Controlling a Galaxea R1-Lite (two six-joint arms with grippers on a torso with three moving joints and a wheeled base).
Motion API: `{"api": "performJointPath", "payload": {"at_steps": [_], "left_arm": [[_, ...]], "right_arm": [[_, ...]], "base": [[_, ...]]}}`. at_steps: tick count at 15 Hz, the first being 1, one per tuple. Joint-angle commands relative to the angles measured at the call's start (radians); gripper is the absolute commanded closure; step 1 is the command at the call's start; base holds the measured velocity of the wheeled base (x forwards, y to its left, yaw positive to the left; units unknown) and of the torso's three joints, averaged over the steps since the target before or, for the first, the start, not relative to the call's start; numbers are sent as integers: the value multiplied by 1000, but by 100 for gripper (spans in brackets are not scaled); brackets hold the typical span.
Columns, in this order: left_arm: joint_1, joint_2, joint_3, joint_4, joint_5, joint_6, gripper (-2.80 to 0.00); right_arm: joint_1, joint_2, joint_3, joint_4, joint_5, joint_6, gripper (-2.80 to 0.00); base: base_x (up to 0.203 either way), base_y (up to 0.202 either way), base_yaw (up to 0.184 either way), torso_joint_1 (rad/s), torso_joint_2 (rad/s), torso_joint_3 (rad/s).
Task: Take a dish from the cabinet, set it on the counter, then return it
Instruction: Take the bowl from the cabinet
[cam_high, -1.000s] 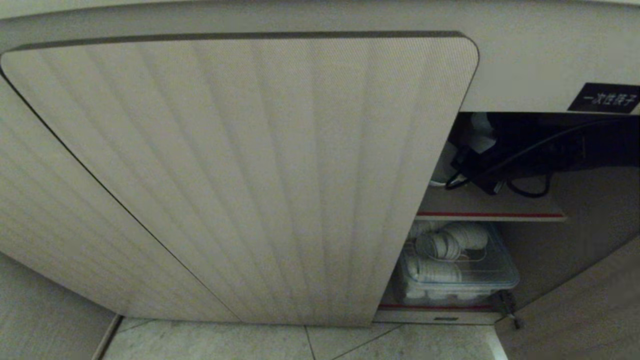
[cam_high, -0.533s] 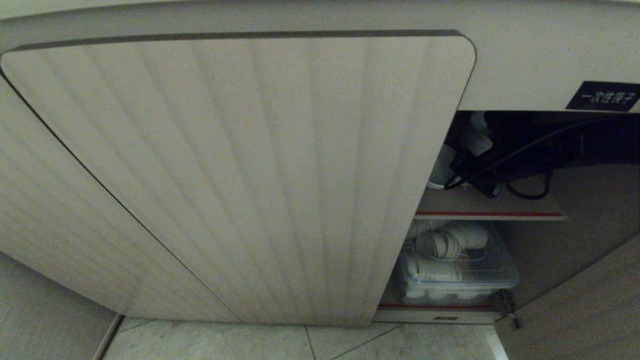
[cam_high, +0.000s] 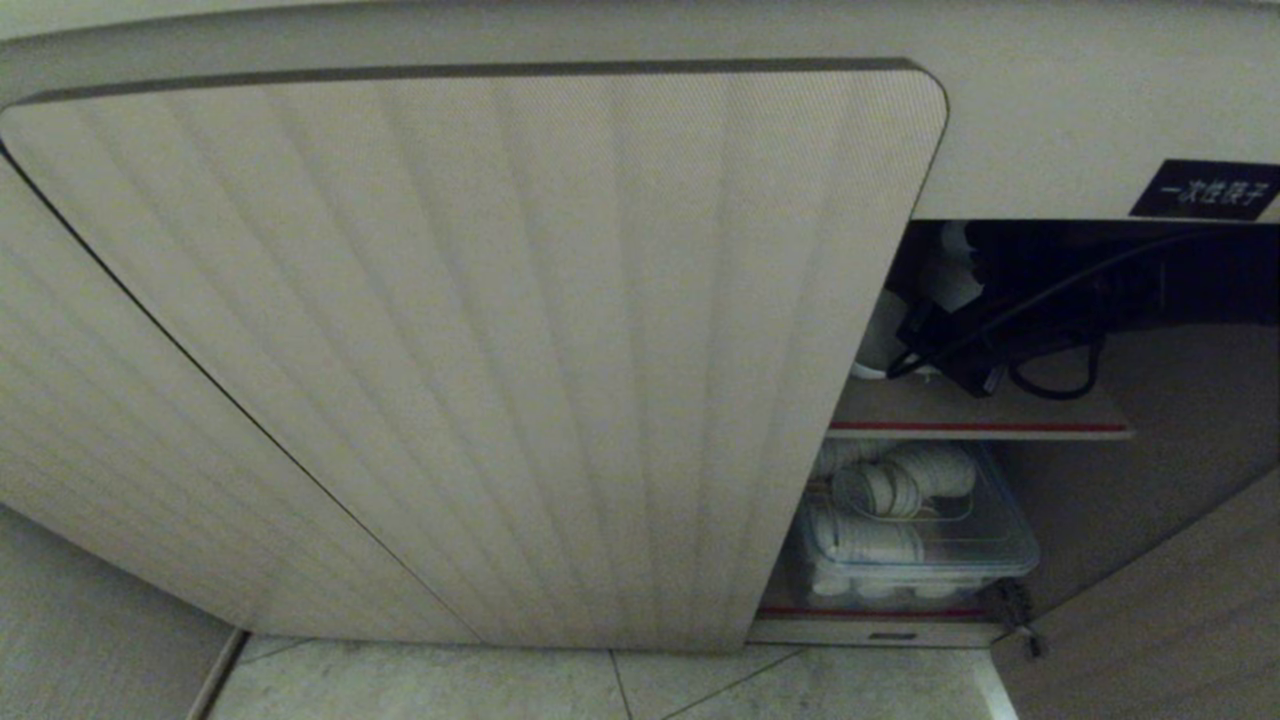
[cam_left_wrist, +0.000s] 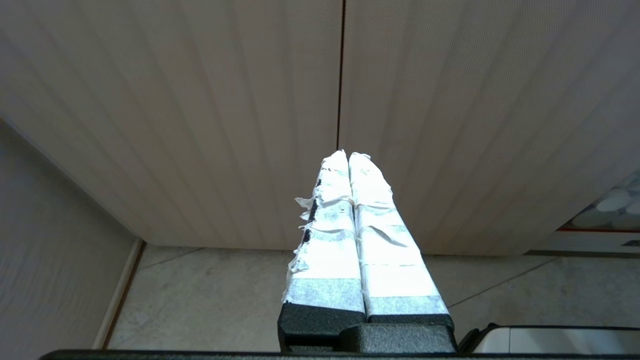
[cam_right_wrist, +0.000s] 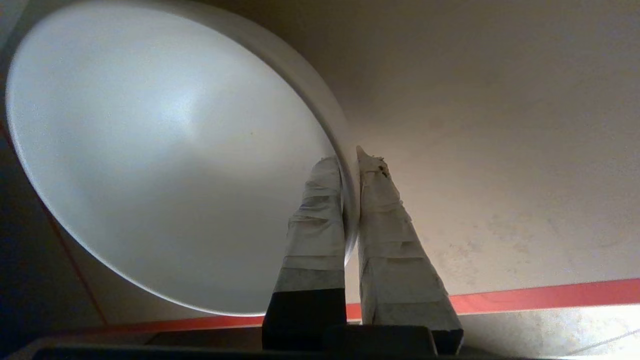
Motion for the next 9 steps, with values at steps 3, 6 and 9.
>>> {"api": "performJointPath", "payload": {"at_steps": [3, 6, 9], "left_arm": [[0, 0, 0, 0, 0, 0, 0], [0, 0, 0, 0, 0, 0, 0], [0, 0, 0, 0, 0, 0, 0]], "right_arm": [[0, -4, -50, 35, 10, 0, 0], [1, -3, -20, 32, 2, -11, 0], [3, -22, 58, 1, -2, -14, 0]], "base": [[0, 0, 0, 0, 0, 0], [0, 0, 0, 0, 0, 0], [0, 0, 0, 0, 0, 0]]}}
